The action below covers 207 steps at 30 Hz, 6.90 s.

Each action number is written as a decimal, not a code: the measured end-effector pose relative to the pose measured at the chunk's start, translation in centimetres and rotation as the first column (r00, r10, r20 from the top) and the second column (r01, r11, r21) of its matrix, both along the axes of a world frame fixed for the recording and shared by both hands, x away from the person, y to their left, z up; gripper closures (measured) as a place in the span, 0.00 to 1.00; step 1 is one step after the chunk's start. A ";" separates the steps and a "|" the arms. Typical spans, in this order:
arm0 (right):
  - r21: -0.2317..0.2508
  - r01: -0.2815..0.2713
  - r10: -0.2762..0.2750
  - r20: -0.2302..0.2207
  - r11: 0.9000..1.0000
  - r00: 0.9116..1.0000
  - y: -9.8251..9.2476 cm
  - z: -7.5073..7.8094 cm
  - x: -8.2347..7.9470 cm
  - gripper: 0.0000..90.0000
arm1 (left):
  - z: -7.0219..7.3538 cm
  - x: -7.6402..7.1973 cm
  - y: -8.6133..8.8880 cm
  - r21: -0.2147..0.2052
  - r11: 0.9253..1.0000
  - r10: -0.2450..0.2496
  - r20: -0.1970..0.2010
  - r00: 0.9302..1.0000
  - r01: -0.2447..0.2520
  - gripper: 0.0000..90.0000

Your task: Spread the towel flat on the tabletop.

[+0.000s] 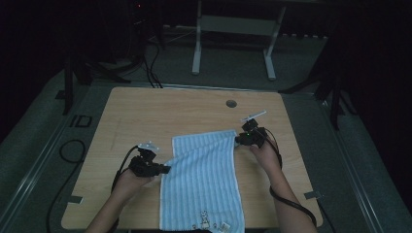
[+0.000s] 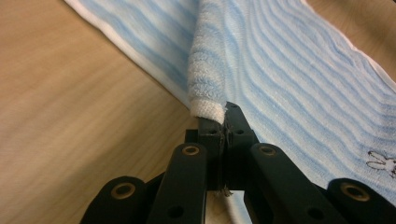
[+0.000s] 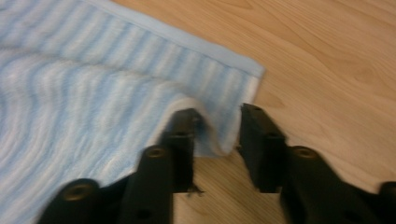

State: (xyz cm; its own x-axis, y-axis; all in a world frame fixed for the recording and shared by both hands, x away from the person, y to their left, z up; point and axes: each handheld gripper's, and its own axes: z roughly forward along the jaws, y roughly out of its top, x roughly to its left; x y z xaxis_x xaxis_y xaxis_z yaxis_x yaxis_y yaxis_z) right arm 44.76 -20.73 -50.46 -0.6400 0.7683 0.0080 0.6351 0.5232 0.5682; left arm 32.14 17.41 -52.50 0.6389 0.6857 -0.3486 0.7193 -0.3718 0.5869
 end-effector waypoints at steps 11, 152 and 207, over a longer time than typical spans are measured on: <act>0.076 0.121 -0.119 -0.036 0.990 0.992 -2.2 -1.0 -4.1 0.68 | -0.6 0.0 0.1 -0.004 1.000 0.003 -0.015 1.000 -0.003 0.98; 0.061 -0.089 0.094 -0.080 0.994 0.992 2.8 0.0 0.9 0.93 | 1.6 8.9 -3.3 0.072 0.997 -0.020 0.116 0.993 0.011 0.88; 0.084 -0.321 0.328 -0.089 0.943 0.940 -1.2 1.9 -18.4 0.93 | 4.6 -3.3 -4.6 0.096 0.970 -0.239 0.188 0.953 0.224 0.97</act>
